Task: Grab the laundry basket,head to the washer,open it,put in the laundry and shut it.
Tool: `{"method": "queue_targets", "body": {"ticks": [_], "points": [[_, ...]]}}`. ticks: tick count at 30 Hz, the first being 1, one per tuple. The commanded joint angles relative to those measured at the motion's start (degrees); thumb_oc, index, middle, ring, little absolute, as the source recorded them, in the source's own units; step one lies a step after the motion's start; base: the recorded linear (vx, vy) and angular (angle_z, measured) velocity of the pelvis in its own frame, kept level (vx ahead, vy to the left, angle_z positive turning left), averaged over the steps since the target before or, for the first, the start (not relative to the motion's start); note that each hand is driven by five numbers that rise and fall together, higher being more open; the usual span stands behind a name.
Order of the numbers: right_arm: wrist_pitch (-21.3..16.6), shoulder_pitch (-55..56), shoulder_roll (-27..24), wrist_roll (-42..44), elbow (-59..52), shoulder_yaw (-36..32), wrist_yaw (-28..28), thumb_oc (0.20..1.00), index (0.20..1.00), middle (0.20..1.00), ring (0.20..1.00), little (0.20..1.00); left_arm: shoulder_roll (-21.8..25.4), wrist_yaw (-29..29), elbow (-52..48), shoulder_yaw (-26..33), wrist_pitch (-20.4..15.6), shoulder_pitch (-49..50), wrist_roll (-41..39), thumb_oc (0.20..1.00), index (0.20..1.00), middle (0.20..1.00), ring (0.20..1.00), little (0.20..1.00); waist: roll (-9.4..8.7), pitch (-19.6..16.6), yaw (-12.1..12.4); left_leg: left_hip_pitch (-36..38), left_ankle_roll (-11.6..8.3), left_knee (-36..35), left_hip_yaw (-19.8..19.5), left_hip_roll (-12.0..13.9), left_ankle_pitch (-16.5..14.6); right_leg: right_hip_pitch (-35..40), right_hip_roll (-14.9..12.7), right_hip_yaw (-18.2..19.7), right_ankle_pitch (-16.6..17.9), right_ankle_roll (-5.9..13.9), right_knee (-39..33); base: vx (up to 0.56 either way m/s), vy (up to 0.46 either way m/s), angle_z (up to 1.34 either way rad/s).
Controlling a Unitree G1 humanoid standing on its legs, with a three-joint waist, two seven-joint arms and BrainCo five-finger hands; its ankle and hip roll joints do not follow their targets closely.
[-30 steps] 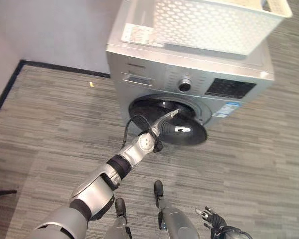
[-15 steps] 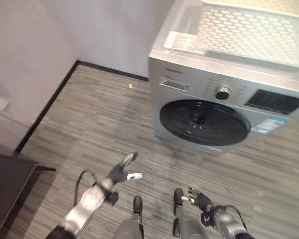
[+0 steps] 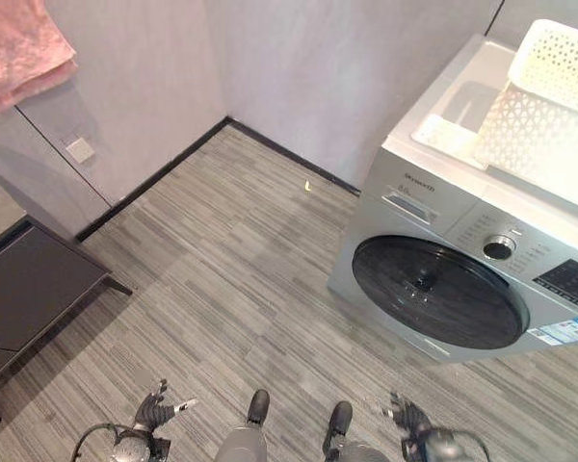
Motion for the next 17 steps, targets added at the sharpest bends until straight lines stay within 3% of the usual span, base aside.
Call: {"method": "queue_targets", "body": {"ticks": [1,3,7,17], "points": [[-0.25,-0.44,0.81,-2.51,5.56,-1.48,-1.3,1.0,1.0,1.0,1.0,1.0,-0.98,1.53,4.3,-2.09,-0.88,-4.05,4.35,1.0,1.0,1.0,1.0,1.0,-1.29,-2.27,-1.44,-0.56,0.27,0.32,3.06,0.28,-2.68,3.63,-3.91,4.54,-6.98,4.29,0.51,-0.02,0.045,-0.13],[0.05,-0.19,0.71,-2.79,7.28,-2.26,-1.44,1.0,1.0,1.0,1.0,1.0,-1.47,1.28,4.67,-2.28,-0.95,-4.19,4.53,1.0,1.0,1.0,1.0,1.0,-1.3,-2.7,-1.81,0.01,0.37,0.32,3.66,0.34,-2.97,3.79,-3.92,5.11,-6.88,4.37,0.51,-0.02,0.03,-0.33],[1.53,-0.26,1.09,-4.29,11.81,-4.31,-2.2,1.0,1.0,1.0,1.0,1.0,-4.59,0.19,7.46,1.77,-1.05,-4.81,-3.11,1.0,1.0,1.0,1.0,1.0,-1.47,-4.34,-3.5,2.44,0.91,0.32,6.13,0.57,-4.1,3.84,-3.68,7.87,-6.58,4.34,0.79,-0.02,0.029,-0.5],[2.69,-1.47,2.35,-3.79,12.04,-4.42,-2.62,1.0,1.0,1.0,1.0,1.0,-8.22,-1.25,13.77,0.72,0.75,-5.7,-4.27,1.0,1.0,1.0,1.0,1.0,-1.84,-6.39,-6.26,6.24,1.78,0.32,10.25,0.68,-5.91,3.52,-2.96,13.03,-5.92,4.6,1.72,-0.02,0.018,-0.4]]}}
